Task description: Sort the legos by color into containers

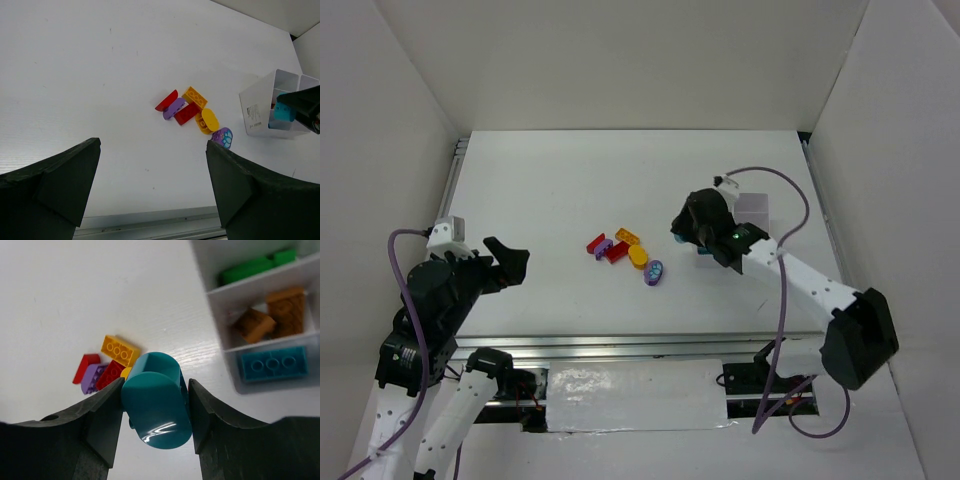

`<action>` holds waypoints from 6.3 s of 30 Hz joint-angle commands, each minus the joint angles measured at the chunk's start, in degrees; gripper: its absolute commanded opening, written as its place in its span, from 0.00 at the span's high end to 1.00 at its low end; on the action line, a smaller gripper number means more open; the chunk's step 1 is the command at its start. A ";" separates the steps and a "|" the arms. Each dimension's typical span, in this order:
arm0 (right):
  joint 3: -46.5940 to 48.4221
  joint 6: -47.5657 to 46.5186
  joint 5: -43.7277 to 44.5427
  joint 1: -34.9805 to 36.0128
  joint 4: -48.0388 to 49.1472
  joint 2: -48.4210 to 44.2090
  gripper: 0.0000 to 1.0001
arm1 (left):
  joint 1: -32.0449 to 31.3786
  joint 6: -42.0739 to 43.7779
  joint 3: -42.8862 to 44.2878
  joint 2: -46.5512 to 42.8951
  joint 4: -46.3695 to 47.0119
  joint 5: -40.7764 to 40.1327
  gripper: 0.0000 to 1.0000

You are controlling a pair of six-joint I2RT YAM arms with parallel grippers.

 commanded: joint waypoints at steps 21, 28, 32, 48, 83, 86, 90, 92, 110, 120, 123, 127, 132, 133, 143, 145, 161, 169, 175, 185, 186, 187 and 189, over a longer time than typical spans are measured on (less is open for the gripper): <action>-15.46 39.88 16.08 -7.63 -6.02 -13.82 0.86 | 0.10 0.91 -0.05 -1.95 2.59 1.46 0.01; -15.03 42.08 16.70 -8.07 -5.66 -12.07 0.83 | 0.10 1.08 -0.13 -1.77 2.76 1.72 0.00; -14.24 42.79 16.61 -8.07 -5.49 -10.13 0.83 | 0.10 1.08 -0.14 -1.95 2.77 1.72 0.01; -14.85 48.41 17.67 -8.15 -4.27 -9.95 0.77 | 0.10 1.43 -0.22 -2.04 3.03 2.77 0.01; -15.81 50.26 17.67 -8.07 -1.36 -7.23 0.34 | 0.10 2.05 -0.40 -2.39 3.65 4.62 0.01; -15.73 50.43 17.49 -8.07 -1.71 -6.88 0.26 | 0.10 2.05 -0.40 -2.56 3.64 4.62 0.01; -16.16 50.43 17.23 -8.15 -1.28 -7.40 0.29 | 0.10 2.14 -0.49 -2.65 3.73 4.62 0.00; -16.69 50.34 17.40 -8.07 -0.84 -8.10 0.44 | 0.10 2.14 -0.40 -2.65 3.65 4.62 0.00; -20.03 51.13 17.66 -8.15 -2.06 -12.41 0.54 | 0.10 2.14 -0.57 -2.83 3.73 4.62 0.00; -20.65 47.19 18.29 -8.07 -0.76 -15.57 0.53 | 0.10 2.14 -0.49 -2.91 3.73 4.62 0.00; -21.44 42.81 16.18 -8.07 3.46 -16.45 0.54 | 0.10 2.14 -0.57 -3.00 3.82 4.62 0.00; -22.32 34.89 11.96 -8.07 11.20 -16.72 0.55 | 0.10 2.14 -0.49 -2.83 3.73 4.62 0.01; -21.79 31.98 11.86 -7.45 10.86 -17.94 0.59 | 0.10 2.14 -0.57 -2.92 3.73 4.62 0.00; -22.49 31.37 11.87 -7.45 12.07 -18.38 0.59 | 0.10 2.14 -0.57 -2.92 3.91 4.62 0.00; -21.52 26.79 7.39 -7.63 15.33 -14.96 0.64 | 0.10 2.14 -0.66 -2.56 3.91 4.71 0.01; -20.66 26.61 7.30 -7.63 14.47 -13.91 0.63 | 0.10 2.14 -0.57 -2.39 3.82 4.62 0.00; -21.52 32.15 15.03 -7.80 5.49 -18.91 0.64 | 0.10 2.14 -0.58 -2.65 3.91 4.62 0.00; -17.58 21.88 8.80 -8.06 10.33 -19.80 0.36 | 0.10 2.14 -0.49 -2.65 3.82 4.62 0.00; -7.56 16.16 8.26 -11.66 -7.14 -15.15 0.23 | 0.01 2.05 -0.57 -3.00 3.73 4.62 0.01; -10.45 13.08 6.77 -12.55 -10.77 -19.45 0.30 | 0.01 1.96 -0.66 -3.53 3.82 4.62 0.01; -10.45 13.60 7.29 -12.72 -11.72 -18.66 0.31 | 0.01 1.87 -0.58 -3.70 3.82 4.62 0.01; -10.45 13.52 7.30 -12.72 -11.56 -17.09 0.32 | 0.01 1.96 -0.57 -3.79 3.73 4.62 0.00; -10.89 13.78 7.38 -13.16 -10.68 -15.41 0.32 | 0.01 1.96 -0.57 -3.88 3.65 4.62 0.01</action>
